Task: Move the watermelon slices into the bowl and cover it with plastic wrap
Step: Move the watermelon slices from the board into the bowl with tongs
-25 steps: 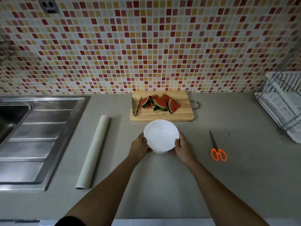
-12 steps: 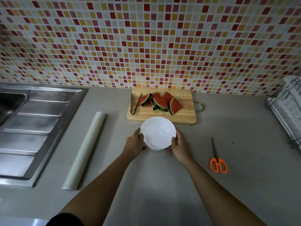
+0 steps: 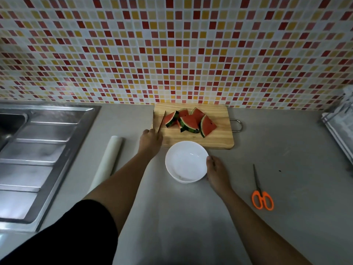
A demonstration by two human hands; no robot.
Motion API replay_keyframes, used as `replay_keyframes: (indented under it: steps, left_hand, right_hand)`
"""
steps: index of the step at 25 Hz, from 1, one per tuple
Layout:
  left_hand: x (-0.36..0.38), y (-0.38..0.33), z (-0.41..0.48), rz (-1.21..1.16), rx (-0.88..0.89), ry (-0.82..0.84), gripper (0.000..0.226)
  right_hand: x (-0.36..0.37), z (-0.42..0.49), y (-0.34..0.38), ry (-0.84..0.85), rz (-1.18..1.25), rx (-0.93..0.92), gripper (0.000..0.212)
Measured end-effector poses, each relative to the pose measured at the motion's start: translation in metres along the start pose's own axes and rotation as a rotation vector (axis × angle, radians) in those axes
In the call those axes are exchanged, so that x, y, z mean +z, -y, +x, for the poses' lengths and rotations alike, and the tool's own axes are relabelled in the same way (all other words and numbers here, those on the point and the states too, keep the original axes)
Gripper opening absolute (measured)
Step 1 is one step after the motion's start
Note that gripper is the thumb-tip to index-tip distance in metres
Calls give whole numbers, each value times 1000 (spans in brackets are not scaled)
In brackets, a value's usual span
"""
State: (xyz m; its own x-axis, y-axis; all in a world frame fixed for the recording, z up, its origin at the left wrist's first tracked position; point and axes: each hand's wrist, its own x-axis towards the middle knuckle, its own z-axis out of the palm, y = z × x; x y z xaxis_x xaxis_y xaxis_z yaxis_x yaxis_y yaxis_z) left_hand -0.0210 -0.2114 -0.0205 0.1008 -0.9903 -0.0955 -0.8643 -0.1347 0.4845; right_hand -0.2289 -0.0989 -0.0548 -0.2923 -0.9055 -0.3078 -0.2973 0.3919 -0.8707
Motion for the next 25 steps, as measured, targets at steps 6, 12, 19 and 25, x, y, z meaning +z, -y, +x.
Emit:
replay_keyframes:
  steps: [6, 12, 19, 25]
  left_hand:
    - [28, -1, 36, 215, -92, 44, 35]
    - [34, -8, 51, 130, -169, -25, 34]
    - [-2, 18, 47, -759, -321, 110, 28]
    - [-15, 51, 12, -428, -43, 62, 26]
  right_hand:
    - [-2, -3, -6, -18, 32, -33, 22]
    - [4, 2, -1, -26, 28, -41, 27]
    - [15, 15, -1, -39, -8, 12, 40]
    - [15, 18, -2, -32, -85, 38, 43]
